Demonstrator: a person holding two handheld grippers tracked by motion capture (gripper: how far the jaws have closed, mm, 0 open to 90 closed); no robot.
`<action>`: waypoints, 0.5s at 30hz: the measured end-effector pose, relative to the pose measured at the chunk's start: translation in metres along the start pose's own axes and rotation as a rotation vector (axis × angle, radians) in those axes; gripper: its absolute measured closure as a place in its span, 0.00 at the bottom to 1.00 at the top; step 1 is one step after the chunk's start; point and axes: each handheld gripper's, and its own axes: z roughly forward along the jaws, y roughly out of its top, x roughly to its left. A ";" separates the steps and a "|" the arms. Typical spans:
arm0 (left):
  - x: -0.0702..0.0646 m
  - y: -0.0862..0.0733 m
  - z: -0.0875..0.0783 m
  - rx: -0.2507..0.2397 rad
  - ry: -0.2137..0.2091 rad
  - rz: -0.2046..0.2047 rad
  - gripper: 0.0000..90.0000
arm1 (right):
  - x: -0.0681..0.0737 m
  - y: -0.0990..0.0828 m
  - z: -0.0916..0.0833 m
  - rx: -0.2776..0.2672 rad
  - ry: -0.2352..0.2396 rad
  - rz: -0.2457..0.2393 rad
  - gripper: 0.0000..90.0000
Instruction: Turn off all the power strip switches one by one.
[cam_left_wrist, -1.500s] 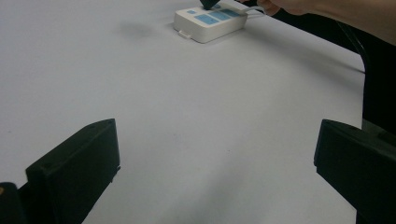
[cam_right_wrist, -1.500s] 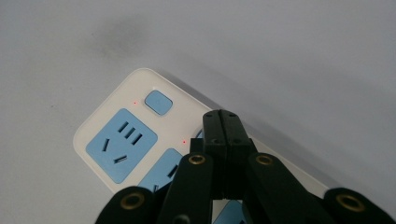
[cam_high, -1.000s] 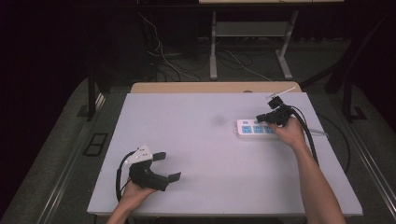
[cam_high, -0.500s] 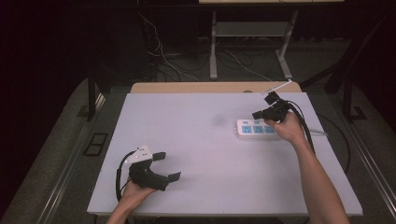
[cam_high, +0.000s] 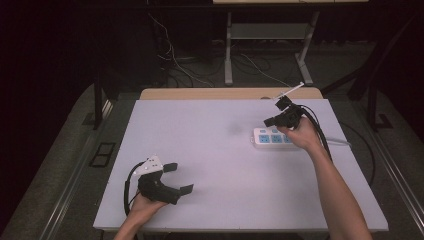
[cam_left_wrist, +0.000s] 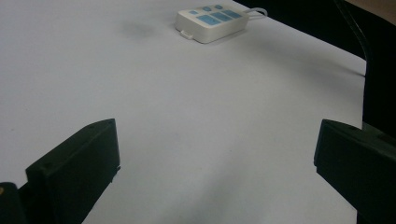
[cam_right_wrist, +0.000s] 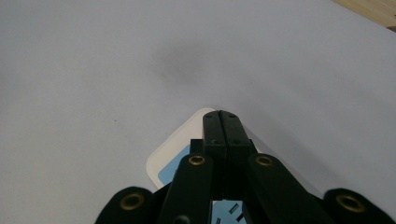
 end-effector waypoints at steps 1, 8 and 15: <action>0.000 0.000 0.000 0.000 0.000 0.000 0.00 | 0.001 0.001 0.001 0.001 0.000 0.005 1.00; 0.001 0.000 -0.001 -0.001 0.000 0.000 0.00 | -0.001 0.000 0.010 0.026 0.000 0.006 1.00; 0.001 0.000 -0.001 0.000 0.000 0.002 0.00 | -0.003 -0.003 0.019 0.037 0.008 0.019 1.00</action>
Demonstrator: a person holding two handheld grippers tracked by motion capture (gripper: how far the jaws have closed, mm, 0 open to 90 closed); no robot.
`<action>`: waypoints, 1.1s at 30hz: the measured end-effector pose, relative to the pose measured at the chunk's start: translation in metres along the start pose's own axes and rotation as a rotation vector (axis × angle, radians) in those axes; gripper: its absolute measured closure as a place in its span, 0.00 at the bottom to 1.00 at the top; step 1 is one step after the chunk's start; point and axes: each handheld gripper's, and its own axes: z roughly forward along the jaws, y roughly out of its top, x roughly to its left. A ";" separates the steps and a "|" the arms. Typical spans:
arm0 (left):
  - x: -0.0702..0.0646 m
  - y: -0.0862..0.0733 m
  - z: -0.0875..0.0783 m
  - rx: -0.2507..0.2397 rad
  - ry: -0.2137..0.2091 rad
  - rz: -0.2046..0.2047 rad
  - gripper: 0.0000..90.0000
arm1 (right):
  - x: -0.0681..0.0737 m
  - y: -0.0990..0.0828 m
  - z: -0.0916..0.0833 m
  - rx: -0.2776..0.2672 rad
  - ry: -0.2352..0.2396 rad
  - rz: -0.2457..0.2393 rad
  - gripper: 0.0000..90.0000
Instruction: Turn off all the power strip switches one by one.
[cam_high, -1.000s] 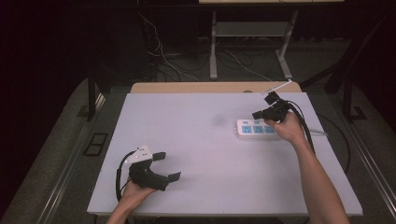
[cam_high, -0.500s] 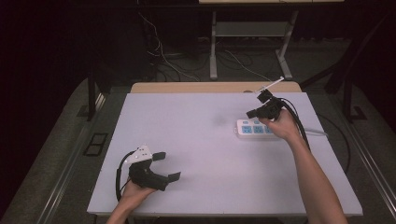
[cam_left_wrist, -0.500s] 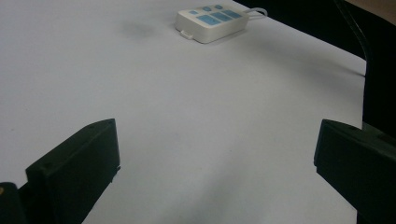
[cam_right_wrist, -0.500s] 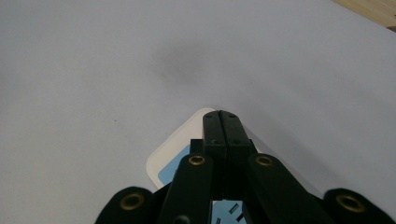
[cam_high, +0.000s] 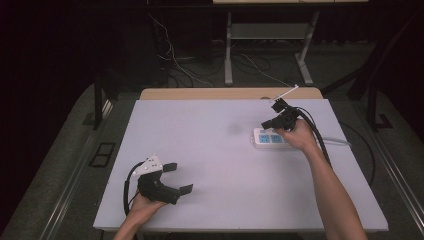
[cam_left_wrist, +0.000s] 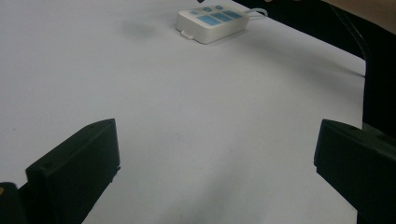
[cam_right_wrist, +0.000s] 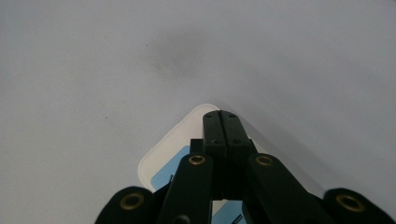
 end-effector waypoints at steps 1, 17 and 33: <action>0.000 0.000 0.000 -0.001 0.000 0.000 0.00 | 0.000 0.000 0.001 0.001 0.001 0.000 1.00; 0.000 0.000 -0.001 -0.001 0.002 -0.001 0.00 | -0.003 -0.002 0.015 0.020 -0.006 0.016 1.00; -0.001 -0.002 0.000 0.007 0.001 -0.002 0.00 | -0.005 -0.010 0.016 -0.043 0.012 0.028 1.00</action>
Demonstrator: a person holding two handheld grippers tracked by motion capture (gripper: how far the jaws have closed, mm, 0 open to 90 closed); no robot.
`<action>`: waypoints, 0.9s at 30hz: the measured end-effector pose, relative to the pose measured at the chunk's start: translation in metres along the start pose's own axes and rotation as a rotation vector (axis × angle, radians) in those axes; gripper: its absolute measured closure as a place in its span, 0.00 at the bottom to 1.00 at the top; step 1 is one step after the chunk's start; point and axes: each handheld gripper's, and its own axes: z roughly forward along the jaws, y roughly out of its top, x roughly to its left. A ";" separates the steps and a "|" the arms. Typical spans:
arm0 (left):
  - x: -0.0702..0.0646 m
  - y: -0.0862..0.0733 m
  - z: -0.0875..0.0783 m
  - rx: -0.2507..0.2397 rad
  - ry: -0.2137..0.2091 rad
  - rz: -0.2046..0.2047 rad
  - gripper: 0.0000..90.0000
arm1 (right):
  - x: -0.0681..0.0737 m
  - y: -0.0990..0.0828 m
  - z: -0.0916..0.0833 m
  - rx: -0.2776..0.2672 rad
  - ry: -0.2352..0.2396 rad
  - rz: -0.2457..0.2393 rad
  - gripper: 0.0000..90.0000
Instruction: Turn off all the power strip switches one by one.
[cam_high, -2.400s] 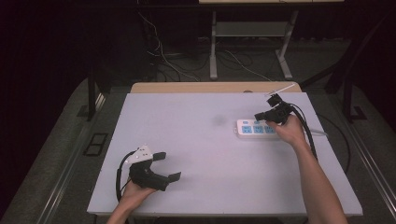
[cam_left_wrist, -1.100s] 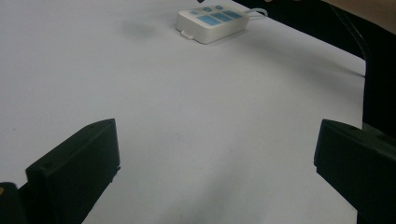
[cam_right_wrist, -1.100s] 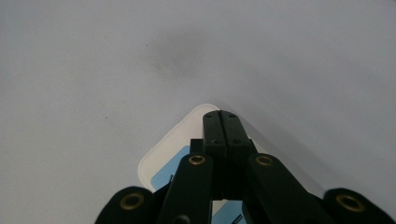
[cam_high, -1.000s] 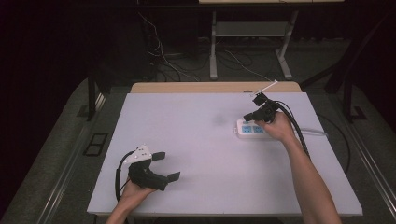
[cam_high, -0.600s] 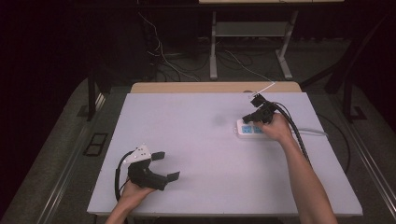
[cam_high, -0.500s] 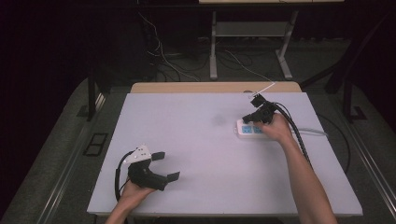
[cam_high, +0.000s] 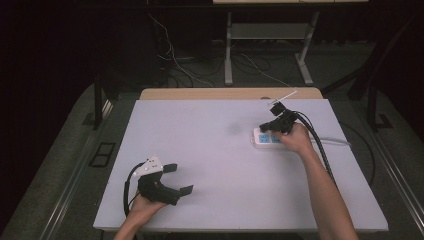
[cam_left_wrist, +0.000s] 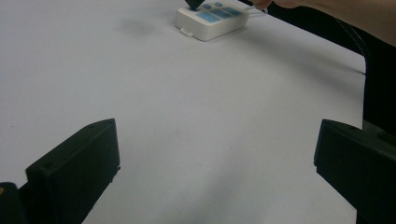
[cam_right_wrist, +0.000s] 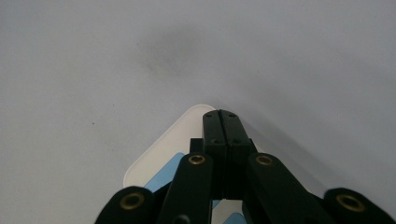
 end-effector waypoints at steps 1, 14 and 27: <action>0.000 0.000 0.000 -0.001 0.001 0.000 0.00 | -0.001 -0.001 0.000 -0.009 0.004 0.001 1.00; 0.001 0.000 0.000 0.003 0.003 0.001 0.00 | -0.001 -0.004 0.000 -0.019 0.012 -0.010 1.00; 0.002 0.000 0.000 0.000 0.002 0.000 0.00 | 0.000 -0.002 -0.002 -0.001 -0.009 -0.006 1.00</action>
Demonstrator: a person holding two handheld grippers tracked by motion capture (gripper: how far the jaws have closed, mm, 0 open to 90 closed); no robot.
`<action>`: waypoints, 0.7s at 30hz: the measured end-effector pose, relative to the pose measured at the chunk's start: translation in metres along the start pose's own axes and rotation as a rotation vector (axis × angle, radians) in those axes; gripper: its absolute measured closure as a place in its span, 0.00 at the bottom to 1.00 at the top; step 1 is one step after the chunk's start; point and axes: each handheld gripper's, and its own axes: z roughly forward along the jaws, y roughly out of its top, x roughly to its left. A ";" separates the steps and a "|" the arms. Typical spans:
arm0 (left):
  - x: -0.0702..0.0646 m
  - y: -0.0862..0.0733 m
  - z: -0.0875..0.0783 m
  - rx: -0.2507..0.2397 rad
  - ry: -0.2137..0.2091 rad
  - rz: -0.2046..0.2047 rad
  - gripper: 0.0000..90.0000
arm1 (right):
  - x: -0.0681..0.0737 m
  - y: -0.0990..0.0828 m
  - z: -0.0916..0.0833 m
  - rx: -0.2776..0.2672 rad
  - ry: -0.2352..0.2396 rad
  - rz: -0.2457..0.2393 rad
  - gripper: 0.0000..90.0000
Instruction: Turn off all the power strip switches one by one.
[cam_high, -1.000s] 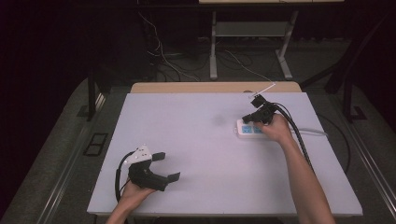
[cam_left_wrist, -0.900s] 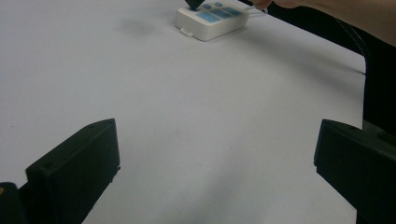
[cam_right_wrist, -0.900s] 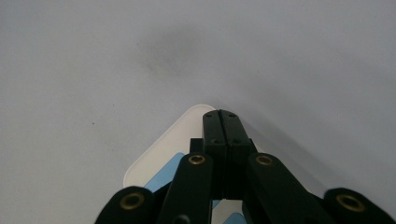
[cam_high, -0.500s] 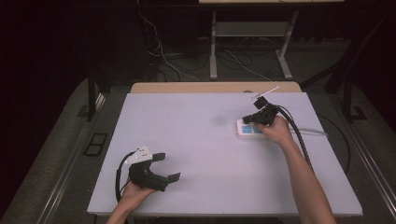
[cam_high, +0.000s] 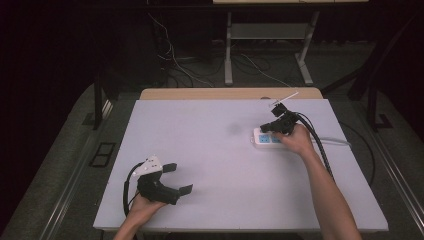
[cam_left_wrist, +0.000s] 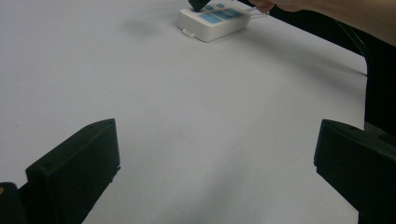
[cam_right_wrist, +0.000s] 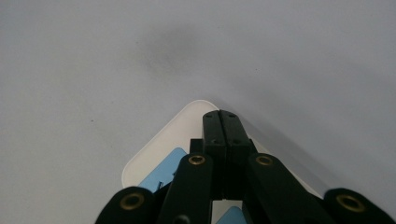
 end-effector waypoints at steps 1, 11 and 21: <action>0.000 0.000 0.000 0.001 0.000 -0.001 0.00 | 0.000 0.000 -0.001 -0.012 0.003 -0.005 1.00; 0.001 0.000 0.001 0.002 0.001 -0.005 0.00 | 0.006 0.002 -0.012 -0.084 0.027 -0.004 1.00; 0.000 0.000 0.001 -0.002 -0.004 -0.005 0.00 | 0.012 -0.002 -0.027 -0.079 0.007 -0.011 1.00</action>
